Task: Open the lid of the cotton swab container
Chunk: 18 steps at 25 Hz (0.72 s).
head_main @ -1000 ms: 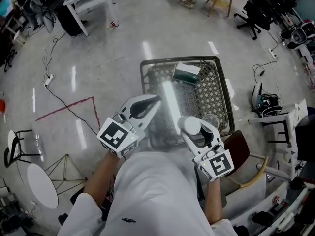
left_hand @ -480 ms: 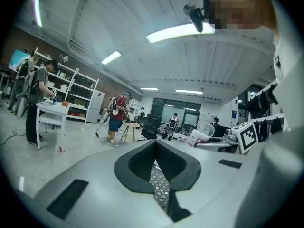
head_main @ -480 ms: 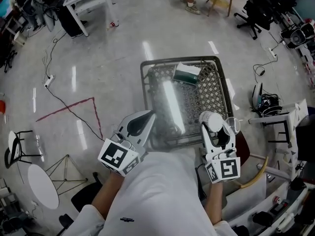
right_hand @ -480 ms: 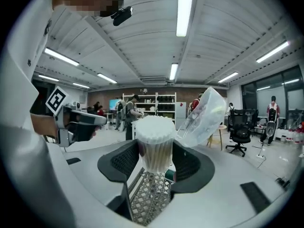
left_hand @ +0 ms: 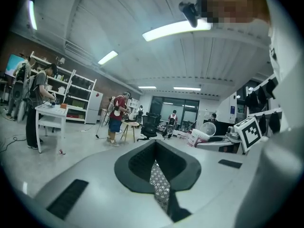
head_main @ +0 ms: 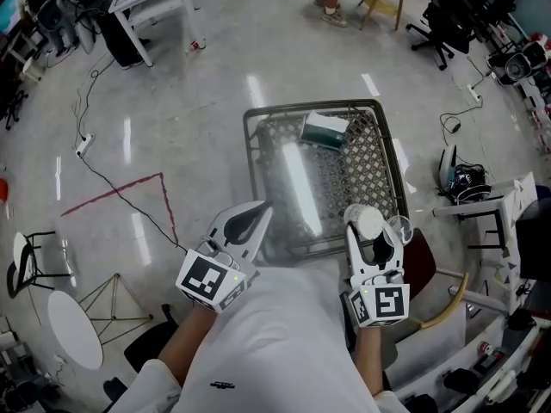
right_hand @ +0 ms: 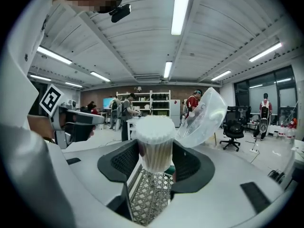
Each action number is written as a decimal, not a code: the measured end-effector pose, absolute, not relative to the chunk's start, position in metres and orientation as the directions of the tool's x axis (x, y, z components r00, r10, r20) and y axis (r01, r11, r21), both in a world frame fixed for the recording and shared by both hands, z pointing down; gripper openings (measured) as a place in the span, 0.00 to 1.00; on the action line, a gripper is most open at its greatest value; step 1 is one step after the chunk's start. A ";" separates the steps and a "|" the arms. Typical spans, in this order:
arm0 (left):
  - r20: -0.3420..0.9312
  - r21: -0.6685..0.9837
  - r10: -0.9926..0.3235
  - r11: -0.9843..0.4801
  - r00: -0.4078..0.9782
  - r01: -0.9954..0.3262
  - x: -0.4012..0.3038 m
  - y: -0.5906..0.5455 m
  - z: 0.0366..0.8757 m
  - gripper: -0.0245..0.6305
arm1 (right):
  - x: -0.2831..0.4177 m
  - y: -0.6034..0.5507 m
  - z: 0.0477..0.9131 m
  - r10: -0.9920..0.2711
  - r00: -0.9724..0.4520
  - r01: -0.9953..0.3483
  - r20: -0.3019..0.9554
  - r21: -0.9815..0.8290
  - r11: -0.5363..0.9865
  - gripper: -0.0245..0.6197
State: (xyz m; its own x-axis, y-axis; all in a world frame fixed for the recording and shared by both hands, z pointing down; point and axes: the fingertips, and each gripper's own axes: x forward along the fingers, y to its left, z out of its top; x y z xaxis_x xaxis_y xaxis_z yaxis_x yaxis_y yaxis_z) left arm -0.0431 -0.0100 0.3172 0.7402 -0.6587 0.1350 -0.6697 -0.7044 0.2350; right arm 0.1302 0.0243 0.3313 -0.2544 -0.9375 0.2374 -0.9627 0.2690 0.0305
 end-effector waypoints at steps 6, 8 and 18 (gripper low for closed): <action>0.133 0.233 -0.661 -0.704 0.739 -0.671 -0.043 -0.006 0.317 0.04 | 0.129 0.027 0.335 -0.935 -0.245 -0.963 0.258 0.046 0.265 0.37; 0.132 0.233 -0.663 -0.702 0.737 -0.673 -0.042 -0.005 0.317 0.04 | 0.130 0.027 0.336 -0.934 -0.241 -0.963 0.263 0.053 0.264 0.37; 0.121 0.239 -0.670 -0.697 0.733 -0.676 -0.044 -0.003 0.319 0.04 | 0.130 0.023 0.334 -0.942 -0.239 -0.965 0.235 0.051 0.258 0.37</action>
